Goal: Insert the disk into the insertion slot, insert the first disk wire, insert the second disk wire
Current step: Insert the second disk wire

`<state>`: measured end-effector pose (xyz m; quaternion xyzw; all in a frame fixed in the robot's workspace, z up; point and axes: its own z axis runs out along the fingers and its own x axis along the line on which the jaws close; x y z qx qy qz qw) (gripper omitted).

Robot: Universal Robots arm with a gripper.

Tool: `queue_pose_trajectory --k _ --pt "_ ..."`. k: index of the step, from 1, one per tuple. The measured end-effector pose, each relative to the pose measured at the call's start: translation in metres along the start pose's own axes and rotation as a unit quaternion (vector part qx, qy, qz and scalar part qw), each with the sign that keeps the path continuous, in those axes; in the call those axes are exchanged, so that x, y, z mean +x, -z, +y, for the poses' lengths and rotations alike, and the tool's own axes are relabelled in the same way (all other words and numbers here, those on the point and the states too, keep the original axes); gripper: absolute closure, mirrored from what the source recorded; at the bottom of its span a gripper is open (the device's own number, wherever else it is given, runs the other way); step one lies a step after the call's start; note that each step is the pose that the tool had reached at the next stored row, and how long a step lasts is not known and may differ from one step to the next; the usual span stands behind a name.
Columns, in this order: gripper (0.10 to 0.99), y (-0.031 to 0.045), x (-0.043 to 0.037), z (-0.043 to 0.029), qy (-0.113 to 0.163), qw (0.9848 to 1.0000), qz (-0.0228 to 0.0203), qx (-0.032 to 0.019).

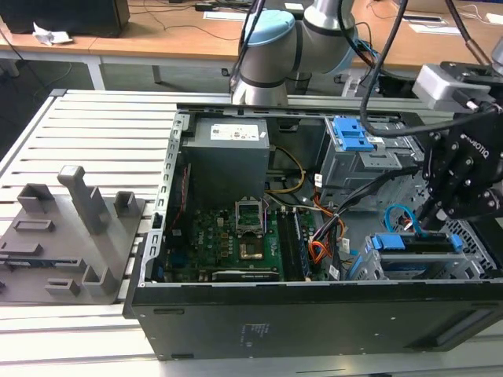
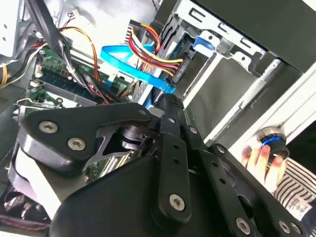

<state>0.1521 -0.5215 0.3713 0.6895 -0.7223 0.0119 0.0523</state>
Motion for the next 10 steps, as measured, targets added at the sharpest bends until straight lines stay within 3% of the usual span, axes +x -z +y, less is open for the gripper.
queue_pose_trajectory --k 2,3,10 --pt "0.98 0.0202 0.0004 0.0012 0.0 1.0 0.0002 0.0" --pt "0.98 0.0231 0.0007 0.0013 0.0 1.0 0.0001 0.0" --pt "0.98 0.0236 0.0007 0.0013 0.0 1.0 0.0002 0.0"
